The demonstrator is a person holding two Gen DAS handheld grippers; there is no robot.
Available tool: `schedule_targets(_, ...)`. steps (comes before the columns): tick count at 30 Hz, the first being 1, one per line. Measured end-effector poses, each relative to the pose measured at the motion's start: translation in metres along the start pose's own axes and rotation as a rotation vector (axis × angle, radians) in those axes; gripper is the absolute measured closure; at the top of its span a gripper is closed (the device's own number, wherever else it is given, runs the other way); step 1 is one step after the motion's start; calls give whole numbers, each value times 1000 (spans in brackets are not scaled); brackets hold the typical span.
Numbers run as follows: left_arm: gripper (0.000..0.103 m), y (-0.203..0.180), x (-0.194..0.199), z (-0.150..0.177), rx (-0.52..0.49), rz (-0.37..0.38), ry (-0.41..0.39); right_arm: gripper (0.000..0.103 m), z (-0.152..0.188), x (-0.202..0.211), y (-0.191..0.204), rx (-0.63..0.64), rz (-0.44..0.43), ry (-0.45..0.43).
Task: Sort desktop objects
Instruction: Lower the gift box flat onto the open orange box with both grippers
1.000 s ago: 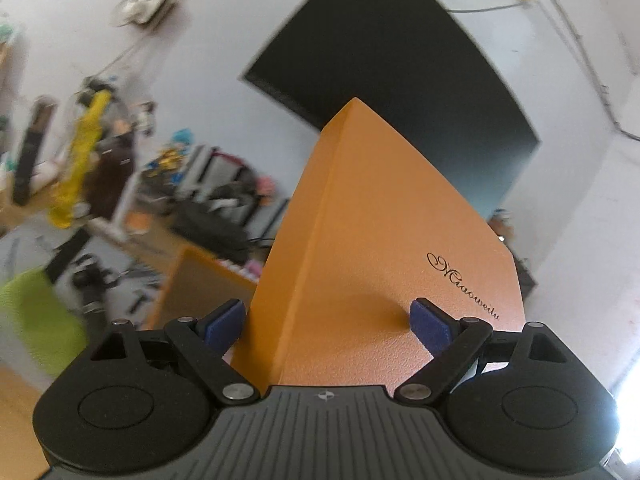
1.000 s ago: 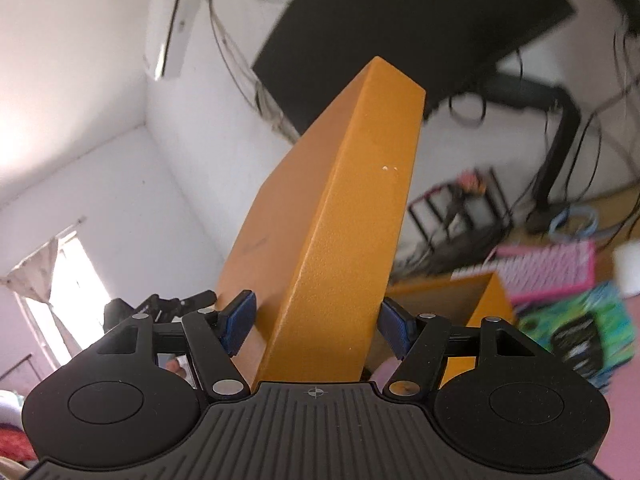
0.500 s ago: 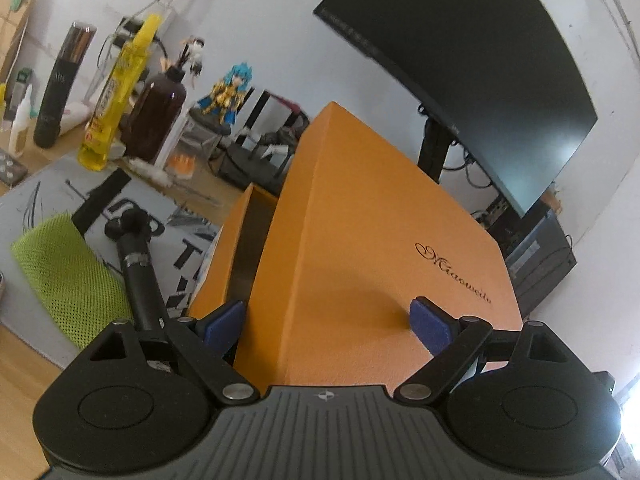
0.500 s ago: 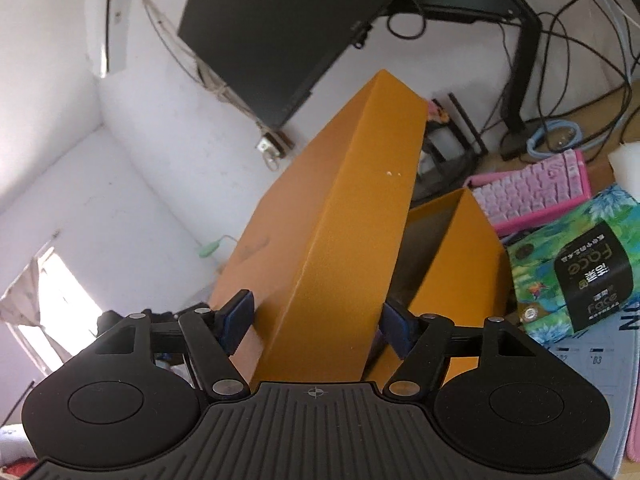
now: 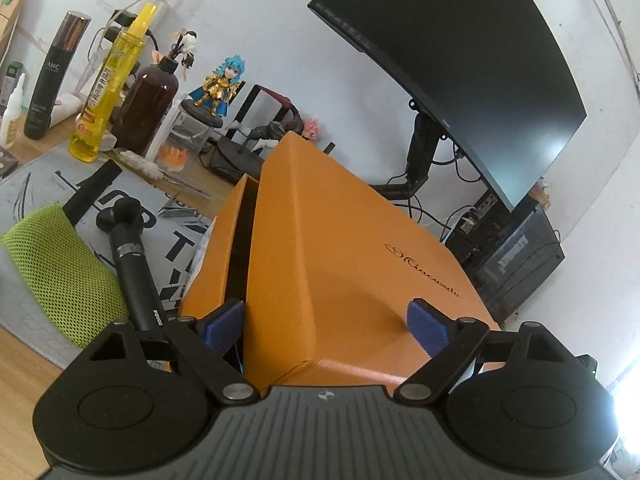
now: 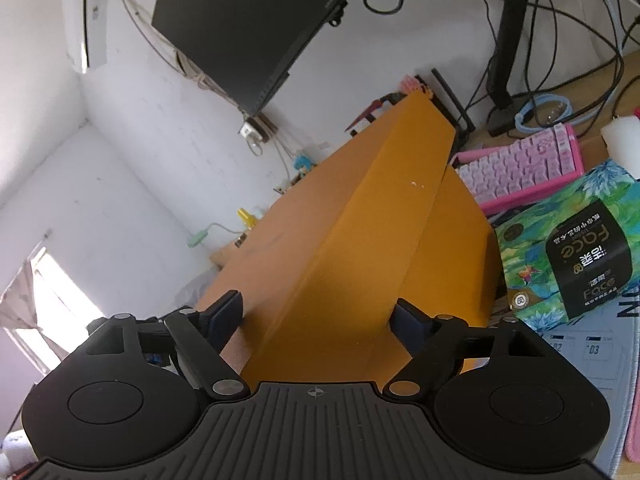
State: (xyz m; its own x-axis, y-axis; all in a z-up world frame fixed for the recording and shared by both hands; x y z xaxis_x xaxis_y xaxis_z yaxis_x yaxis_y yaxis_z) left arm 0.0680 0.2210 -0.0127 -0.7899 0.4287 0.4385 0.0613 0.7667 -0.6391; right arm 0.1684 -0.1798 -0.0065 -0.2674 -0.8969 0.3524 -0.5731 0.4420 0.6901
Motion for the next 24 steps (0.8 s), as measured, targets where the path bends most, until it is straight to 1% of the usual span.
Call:
schedule_targets(3,13,1,2,1,-4,9,0,17,-1,0,3,22,29,9)
schedule_targets(5,14,1,5,1,-11,25,-10,17,-1,1,12,89,67,5)
schedule_targets(9,14,1,10,0,-13,22,-24,17,-1,-1,34,191,141,14)
schedule_targets(11,14,2,10,1,-14,22,-18,18,-1,-2,39,218,156,12)
schedule_targets(14,14,4,10,4,-17,24,-20,19,-3,2,38,218,164,2)
schedule_targets(16,14,4,10,4,-15,27,-22,18,-5,6,30,186,160,-12)
schedule_targets(19,14,4,7,4,-16,29,-19,18,-9,13,22,170,204,-52)
schedule_targets(21,10,3,6,3,-13,44,-24,19,-10,17,19,161,205,-68)
schedule_targets(23,10,3,6,1,-10,50,-27,29,-9,17,21,174,210,-64)
schedule_targets(24,10,1,6,0,-19,43,-28,29,-9,17,22,186,213,-60)
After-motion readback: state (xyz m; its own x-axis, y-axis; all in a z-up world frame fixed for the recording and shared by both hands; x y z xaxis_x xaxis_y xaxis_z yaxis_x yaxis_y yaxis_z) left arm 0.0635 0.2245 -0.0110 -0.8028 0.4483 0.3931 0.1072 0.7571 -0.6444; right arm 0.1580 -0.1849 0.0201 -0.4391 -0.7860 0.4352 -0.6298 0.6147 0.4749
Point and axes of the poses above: each gripper's, at about its wrist camera, not at the fingertips, and x roughly against the way its jaws point, y to its left, z to its underside, the point moved 2 cm from there along -x, roughly the way its jaws point, and after that the axes turned 7 degrees about y, right-handed, at the moved point
